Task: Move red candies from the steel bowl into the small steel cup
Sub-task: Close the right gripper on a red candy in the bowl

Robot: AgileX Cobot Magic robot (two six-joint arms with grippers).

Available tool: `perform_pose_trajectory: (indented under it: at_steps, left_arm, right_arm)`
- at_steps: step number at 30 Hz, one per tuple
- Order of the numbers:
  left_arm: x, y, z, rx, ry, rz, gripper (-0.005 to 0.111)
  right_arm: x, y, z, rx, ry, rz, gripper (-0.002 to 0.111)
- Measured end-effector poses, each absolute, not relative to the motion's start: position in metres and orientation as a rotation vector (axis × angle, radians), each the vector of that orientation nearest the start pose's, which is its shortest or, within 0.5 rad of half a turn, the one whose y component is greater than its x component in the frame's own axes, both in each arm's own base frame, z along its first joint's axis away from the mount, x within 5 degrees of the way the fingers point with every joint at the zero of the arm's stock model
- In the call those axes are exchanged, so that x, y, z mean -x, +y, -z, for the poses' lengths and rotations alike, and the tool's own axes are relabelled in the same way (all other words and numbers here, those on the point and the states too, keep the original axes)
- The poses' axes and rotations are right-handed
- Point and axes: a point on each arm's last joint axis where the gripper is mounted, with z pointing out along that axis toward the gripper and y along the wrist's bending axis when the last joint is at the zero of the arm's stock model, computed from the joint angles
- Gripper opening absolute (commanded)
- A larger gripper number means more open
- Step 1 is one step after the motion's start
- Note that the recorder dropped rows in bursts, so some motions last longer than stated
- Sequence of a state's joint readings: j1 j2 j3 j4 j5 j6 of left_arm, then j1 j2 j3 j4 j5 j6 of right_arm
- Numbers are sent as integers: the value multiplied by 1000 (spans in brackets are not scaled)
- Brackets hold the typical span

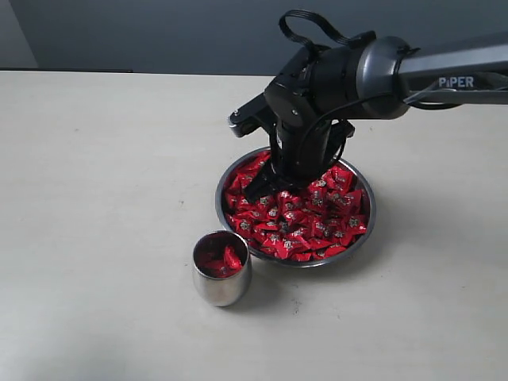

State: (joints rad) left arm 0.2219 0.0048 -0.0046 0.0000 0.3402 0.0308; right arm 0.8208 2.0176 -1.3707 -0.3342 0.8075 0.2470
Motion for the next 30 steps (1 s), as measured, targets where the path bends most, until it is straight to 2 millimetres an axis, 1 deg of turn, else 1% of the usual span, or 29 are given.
perform_pose_trajectory:
  at_steps: [8, 22, 24, 27, 30]
  left_arm:
    - [-52, 12, -184, 174, 1819, -178, 0]
    - [-52, 12, -184, 174, 1819, -178, 0]
    - [-52, 12, -184, 174, 1819, -178, 0]
    - [-52, 12, -184, 174, 1819, -178, 0]
    - [-52, 12, -184, 174, 1819, -178, 0]
  right_arm:
    - [-291, 281, -147, 1096, 2623, 188, 15]
    - [-292, 282, -140, 1105, 2621, 188, 15]
    - [-292, 283, -140, 1108, 2616, 184, 21]
    - [-292, 283, -140, 1105, 2615, 176, 34]
    - [-293, 284, -140, 1106, 2611, 172, 33]
